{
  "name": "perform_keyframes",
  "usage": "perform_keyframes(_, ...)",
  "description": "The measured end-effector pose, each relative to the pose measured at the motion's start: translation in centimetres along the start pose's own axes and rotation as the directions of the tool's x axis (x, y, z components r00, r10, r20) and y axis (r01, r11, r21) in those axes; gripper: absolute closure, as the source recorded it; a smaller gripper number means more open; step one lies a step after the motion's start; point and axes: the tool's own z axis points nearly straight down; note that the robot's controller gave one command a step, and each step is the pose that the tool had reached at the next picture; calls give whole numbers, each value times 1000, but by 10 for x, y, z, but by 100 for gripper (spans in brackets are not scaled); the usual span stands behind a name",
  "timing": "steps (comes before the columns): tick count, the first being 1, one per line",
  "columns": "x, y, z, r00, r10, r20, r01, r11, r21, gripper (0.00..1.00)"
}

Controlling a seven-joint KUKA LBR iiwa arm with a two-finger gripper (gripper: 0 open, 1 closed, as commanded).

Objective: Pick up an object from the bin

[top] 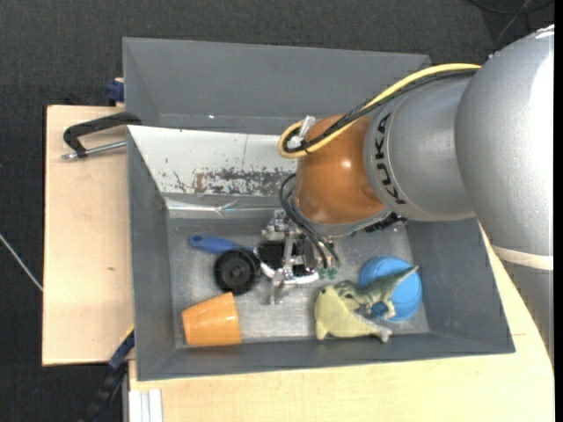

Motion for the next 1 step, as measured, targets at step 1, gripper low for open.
perform_keyframes(1, -10, -21, -29, 999, 52, -2, -52, 999, 2, 0)
